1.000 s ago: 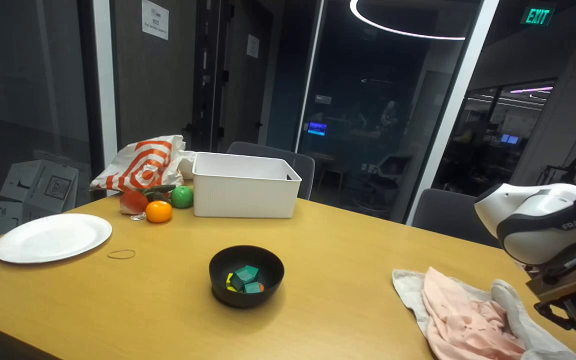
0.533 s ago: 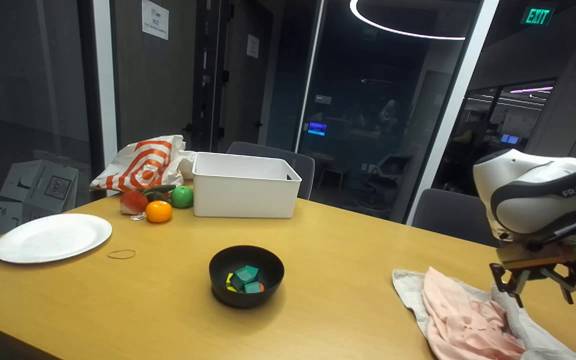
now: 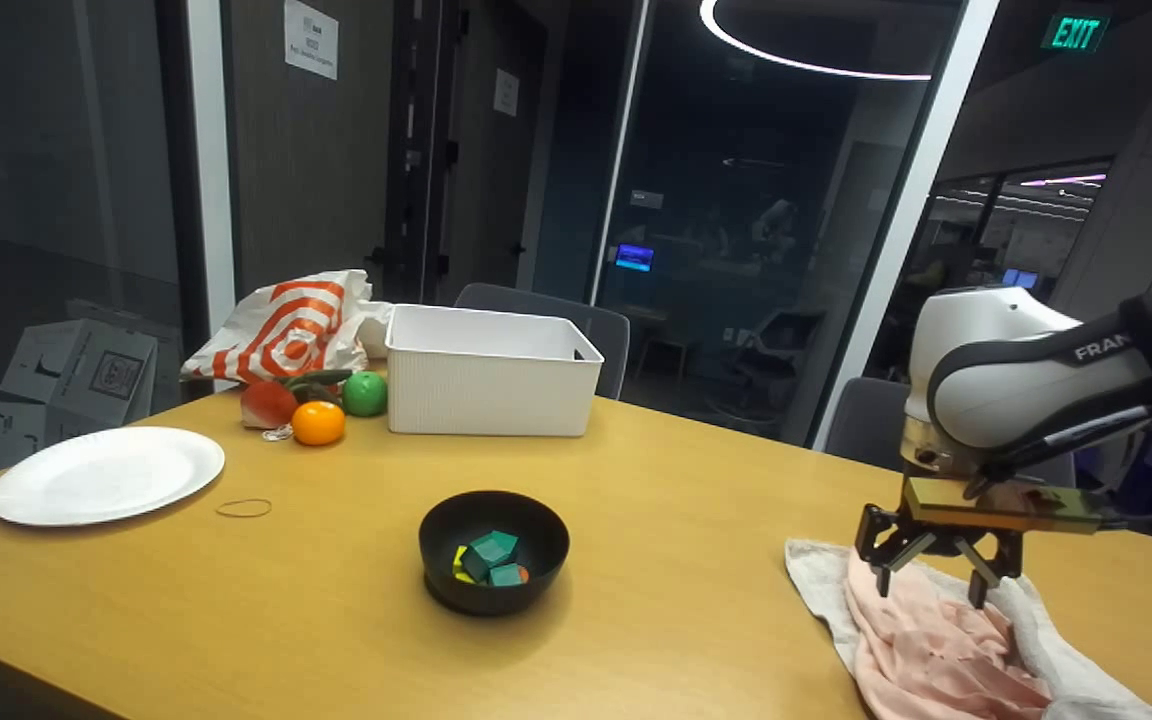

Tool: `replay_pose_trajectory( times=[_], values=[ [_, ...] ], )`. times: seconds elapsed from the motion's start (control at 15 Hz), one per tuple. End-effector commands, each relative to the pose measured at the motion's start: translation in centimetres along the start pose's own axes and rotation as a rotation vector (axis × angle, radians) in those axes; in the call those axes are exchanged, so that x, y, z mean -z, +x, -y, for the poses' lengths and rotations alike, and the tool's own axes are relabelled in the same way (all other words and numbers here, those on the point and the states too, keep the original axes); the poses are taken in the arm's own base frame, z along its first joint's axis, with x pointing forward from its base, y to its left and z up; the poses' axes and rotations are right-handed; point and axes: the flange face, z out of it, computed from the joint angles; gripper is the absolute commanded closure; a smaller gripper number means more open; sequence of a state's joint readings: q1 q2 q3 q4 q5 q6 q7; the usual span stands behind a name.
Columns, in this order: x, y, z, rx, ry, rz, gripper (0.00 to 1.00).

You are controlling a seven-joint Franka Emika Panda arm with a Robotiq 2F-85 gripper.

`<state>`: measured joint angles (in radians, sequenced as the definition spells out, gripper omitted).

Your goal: Remove the pink shirt from the white towel, move it to the left and slide the white towel to the right

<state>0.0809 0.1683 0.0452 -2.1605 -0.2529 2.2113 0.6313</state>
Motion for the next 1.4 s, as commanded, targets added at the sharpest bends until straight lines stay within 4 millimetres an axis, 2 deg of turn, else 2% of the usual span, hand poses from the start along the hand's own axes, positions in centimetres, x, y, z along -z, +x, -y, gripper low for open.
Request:
replay_pose_trajectory(
  times=[0.0,0.2,0.33,0.4,0.47,0.73,1.07,1.27,1.33],
  values=[
    [-2.3,-0.5,0.3,0.066,0.120,-0.017,0.00],
    [-4.5,-0.9,-0.7,0.096,0.156,0.008,0.00],
    [-5.1,-1.2,-1.3,0.117,0.169,0.013,0.00],
    [-5.2,-1.3,-1.5,0.129,0.179,0.013,0.08],
    [-5.1,-1.4,-1.6,0.144,0.188,0.008,0.27],
    [-4.7,-1.5,-1.6,0.188,0.227,0.010,0.60],
    [-3.7,-1.2,-1.9,0.230,0.218,0.006,0.96],
    [-2.2,-0.5,-2.3,0.224,0.207,-0.026,0.98],
    [-1.2,-0.3,-2.5,0.225,0.204,-0.055,0.95]
  ],
)
